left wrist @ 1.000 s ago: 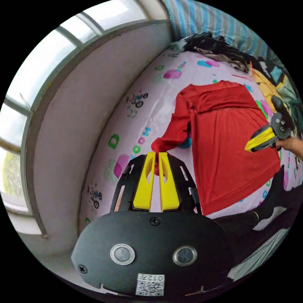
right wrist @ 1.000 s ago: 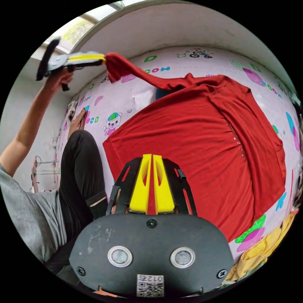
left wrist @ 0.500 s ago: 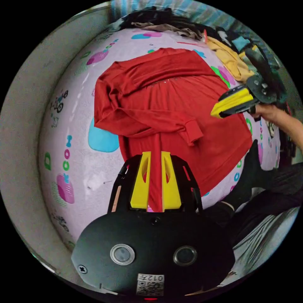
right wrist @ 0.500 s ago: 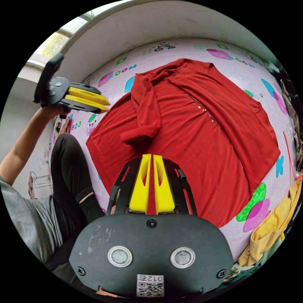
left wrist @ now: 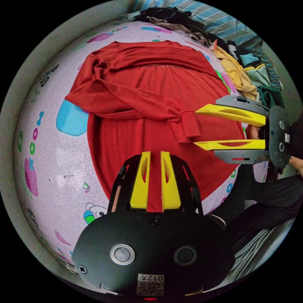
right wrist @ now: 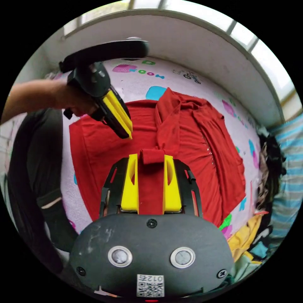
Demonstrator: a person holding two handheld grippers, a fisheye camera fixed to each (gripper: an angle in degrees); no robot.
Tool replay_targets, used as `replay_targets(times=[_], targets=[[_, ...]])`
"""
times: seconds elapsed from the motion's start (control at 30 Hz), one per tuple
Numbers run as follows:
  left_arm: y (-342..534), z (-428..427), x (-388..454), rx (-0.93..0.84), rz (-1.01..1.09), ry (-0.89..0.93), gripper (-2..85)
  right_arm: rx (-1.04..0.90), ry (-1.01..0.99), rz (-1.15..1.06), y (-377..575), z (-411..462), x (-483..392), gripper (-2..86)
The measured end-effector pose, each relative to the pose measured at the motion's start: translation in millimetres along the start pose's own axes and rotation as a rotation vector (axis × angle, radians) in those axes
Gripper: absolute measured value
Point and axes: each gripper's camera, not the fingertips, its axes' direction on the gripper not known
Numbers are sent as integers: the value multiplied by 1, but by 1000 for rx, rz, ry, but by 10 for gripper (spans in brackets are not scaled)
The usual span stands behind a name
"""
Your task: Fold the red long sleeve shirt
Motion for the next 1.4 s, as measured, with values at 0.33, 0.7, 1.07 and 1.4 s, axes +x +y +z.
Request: replay_targets(times=[0.33,0.7,1.07,1.4], targets=[[3,6,-8,25,-33,-62,9,38,-20,199,-5,-35,71,-7],[2,15,-19,44,-58,-47,3,29,-481,1142,193,-17,236,2],[1,29,-12,65,-62,-71,3,8,-426,1171,212,-8,275,45],[-28,10,-6,156,-10,-116,6,-60,-280,978,174,3,292,53]])
